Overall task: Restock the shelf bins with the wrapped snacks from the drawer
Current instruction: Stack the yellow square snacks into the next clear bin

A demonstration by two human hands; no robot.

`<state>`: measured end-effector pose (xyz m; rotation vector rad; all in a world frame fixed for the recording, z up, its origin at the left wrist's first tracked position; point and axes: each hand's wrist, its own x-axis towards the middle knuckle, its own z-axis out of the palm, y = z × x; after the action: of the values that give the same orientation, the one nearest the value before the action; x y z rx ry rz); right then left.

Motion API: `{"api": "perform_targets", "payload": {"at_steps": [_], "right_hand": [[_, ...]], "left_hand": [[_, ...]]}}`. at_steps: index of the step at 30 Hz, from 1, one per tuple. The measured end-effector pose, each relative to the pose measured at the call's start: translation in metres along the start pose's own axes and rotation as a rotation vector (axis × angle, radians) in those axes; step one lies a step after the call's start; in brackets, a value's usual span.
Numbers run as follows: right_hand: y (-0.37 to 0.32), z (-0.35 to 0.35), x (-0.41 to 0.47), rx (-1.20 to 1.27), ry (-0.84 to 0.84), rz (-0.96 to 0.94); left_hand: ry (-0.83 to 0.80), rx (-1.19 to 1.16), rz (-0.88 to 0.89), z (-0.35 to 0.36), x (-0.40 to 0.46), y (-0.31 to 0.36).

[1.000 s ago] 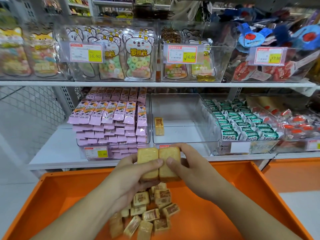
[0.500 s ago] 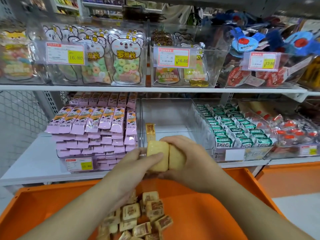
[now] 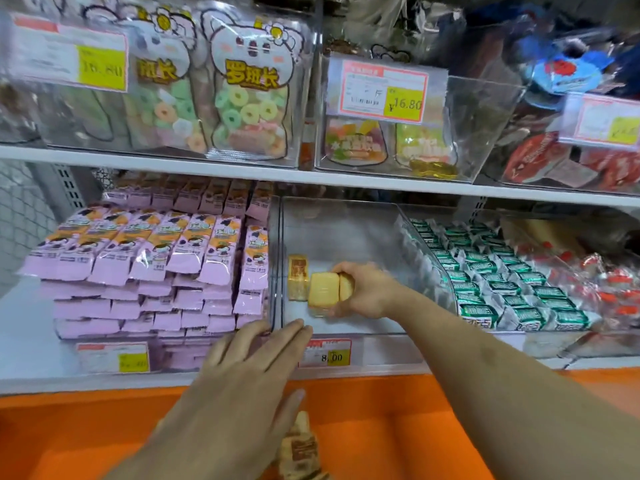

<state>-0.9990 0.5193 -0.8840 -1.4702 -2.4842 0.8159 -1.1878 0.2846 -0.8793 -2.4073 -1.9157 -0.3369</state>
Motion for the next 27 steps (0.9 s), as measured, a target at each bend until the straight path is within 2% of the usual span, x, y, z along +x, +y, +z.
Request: {"api": "perform_targets", "payload": {"at_steps": [5,8,10,13,17,27], "right_hand": [[0.004,0.004,0.011,-0.071,-0.041,0.011],[-0.005,-0.003,0.001,-0.221,-0.002,-0.038],[-0.012,-0.008,-0.012,-0.219,0.019,-0.056],[-0.016,-0.002,-0.024,-0.203,-0.063,-0.046],[-0.009,0.01,-0.016,-0.304,-0.206,-0.019],[0.008,0.0,0.009,-0.256,-0.036,0.142]], "left_hand": [[0.093,0.078,0.027,0.011,0.002,-0.004],[0.093,0.103,0.012,0.011,0.0,-0.004],[0.091,0.102,0.013,0.013,-0.002,-0.003],[0.089,0.117,0.003,0.013,-0.004,-0.003],[0.075,0.107,-0.003,0.014,-0.006,-0.001],[0.171,0.133,0.049,0.023,-0.002,-0.005]]}}
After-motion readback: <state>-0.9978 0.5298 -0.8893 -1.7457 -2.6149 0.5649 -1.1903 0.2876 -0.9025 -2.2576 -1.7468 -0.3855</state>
